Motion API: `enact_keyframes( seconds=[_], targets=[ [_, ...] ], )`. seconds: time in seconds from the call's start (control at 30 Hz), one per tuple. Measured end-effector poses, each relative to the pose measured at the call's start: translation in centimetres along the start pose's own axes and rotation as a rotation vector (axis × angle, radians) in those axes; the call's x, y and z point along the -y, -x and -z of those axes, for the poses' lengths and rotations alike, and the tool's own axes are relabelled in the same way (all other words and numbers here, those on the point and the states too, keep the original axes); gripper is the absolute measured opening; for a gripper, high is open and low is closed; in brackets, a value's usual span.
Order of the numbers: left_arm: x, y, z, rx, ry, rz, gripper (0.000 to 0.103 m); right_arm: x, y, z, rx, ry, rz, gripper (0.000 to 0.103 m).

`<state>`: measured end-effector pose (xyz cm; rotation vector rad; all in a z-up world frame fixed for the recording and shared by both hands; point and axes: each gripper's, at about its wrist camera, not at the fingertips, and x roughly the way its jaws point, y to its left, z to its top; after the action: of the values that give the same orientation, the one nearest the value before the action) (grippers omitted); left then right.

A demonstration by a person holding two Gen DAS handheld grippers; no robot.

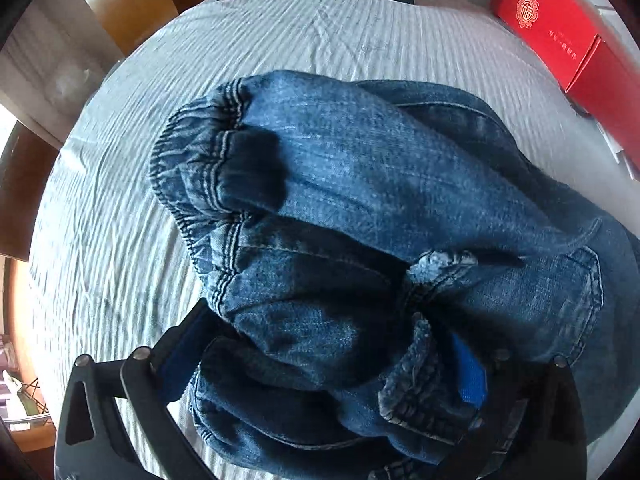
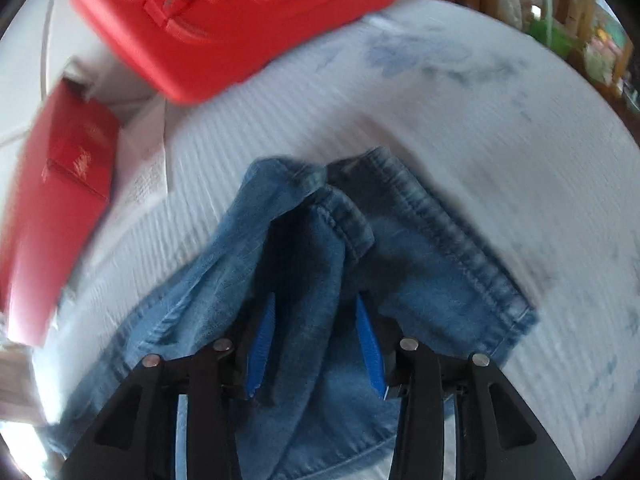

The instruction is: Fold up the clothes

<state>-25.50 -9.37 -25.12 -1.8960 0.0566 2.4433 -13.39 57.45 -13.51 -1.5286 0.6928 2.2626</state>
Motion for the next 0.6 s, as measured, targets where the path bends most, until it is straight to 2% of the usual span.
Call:
enact_keyframes(
  seconds=[0.03, 0.1, 0.2, 0.27, 0.3, 0.43, 0.5, 0.53, 0.6],
  targets=[
    [0.0, 0.0, 0.0, 0.001, 0.001, -0.001, 0.103, -1.0, 0.2, 0.2, 0.015, 0.058, 0.033, 0.002],
    [0.0, 0.0, -0.1, 0.003, 0.003, -0.003, 0.103, -2.3, 2.7, 0.8, 0.095, 0.136, 0.101, 0.002],
    [0.0, -0.1, -0.2, 0.009, 0.013, -0.003, 0.103, 0.3, 7.3, 1.5, 0.21, 0.041, 0.121, 0.002],
    [0.0, -0.2, -0.3, 0.013, 0.018, -0.006, 0.103, 1.7, 6.9, 2.2, 0.188, 0.013, 0.104, 0.012],
    [0.0, -0.2, -0.4, 0.012, 0.018, -0.005, 0.103, 2.5, 6.7, 2.5, 0.177, -0.001, 0.095, 0.023],
    [0.0, -0.2, -0.7, 0.006, 0.011, -0.005, 0.103, 5.4, 5.9, 3.9, 0.134, -0.057, 0.061, 0.024],
    [-0.4, 0.5, -1.2, -0.035, 0.013, 0.011, 0.103, 6.8, 5.4, 4.5, 0.112, -0.085, 0.043, 0.024],
    [-0.9, 1.6, -1.4, -0.021, 0.029, 0.041, 0.103, 7.5, 5.2, 4.9, 0.101, -0.099, 0.035, 0.026],
    [-2.4, 5.3, -1.8, 0.074, 0.074, 0.119, 0.103, 9.0, 4.8, 5.5, 0.078, -0.127, 0.017, 0.03]
  ],
)
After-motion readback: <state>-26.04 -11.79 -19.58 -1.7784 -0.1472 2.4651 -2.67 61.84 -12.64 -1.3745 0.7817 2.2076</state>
